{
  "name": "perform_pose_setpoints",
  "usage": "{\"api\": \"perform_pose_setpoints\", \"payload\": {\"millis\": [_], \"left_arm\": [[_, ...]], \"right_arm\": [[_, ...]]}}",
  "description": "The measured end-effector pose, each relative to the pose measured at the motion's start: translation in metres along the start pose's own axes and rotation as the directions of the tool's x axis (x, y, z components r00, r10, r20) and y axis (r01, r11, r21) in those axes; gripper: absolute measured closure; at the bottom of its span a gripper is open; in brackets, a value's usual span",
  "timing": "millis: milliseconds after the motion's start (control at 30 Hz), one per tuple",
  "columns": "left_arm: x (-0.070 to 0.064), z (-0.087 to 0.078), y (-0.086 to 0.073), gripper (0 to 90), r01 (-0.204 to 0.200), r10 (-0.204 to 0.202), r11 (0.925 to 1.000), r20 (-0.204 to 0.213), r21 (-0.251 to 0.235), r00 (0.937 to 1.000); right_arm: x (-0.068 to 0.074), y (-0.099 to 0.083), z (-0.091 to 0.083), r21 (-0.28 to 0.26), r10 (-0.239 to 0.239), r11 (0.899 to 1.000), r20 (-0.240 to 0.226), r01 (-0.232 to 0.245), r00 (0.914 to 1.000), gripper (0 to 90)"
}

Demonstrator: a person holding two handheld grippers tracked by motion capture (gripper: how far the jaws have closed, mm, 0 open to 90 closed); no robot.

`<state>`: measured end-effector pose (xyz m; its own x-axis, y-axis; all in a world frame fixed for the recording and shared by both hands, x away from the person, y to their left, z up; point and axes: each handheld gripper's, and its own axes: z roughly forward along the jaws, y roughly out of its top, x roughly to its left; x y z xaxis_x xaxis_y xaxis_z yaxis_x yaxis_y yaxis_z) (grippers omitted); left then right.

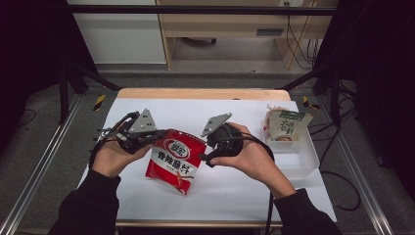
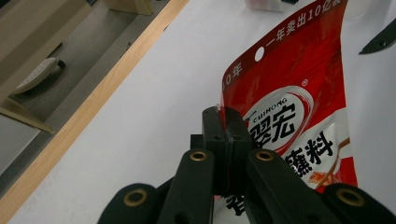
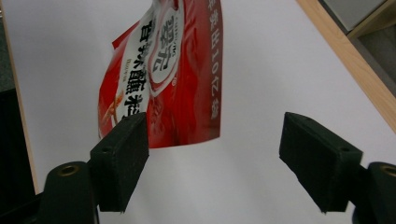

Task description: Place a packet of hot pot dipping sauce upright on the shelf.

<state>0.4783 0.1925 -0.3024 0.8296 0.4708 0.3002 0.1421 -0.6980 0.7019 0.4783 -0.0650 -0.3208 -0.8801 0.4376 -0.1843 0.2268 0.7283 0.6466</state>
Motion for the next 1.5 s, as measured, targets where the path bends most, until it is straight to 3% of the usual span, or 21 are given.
{"api": "perform_pose_setpoints", "payload": {"millis": [467,833,1500], "left_arm": [[-0.002,0.001,0.005,90.0,-0.003,0.003,1.0000,0.008,-0.006,1.0000],[-0.001,0.003,0.005,90.0,0.011,-0.011,0.9999,0.009,-0.005,0.9999],[0.000,0.003,0.004,90.0,0.013,-0.013,0.9999,0.015,0.003,0.9998]], "right_arm": [[-0.005,0.015,0.011,0.029,-0.001,1.000,-0.093,0.004,0.9957,41.6],[-0.008,0.017,0.018,0.054,0.018,0.998,-0.116,-0.012,0.9930,48.6],[-0.011,0.020,0.030,0.094,0.013,0.996,-0.152,0.002,0.9884,84.9]]}}
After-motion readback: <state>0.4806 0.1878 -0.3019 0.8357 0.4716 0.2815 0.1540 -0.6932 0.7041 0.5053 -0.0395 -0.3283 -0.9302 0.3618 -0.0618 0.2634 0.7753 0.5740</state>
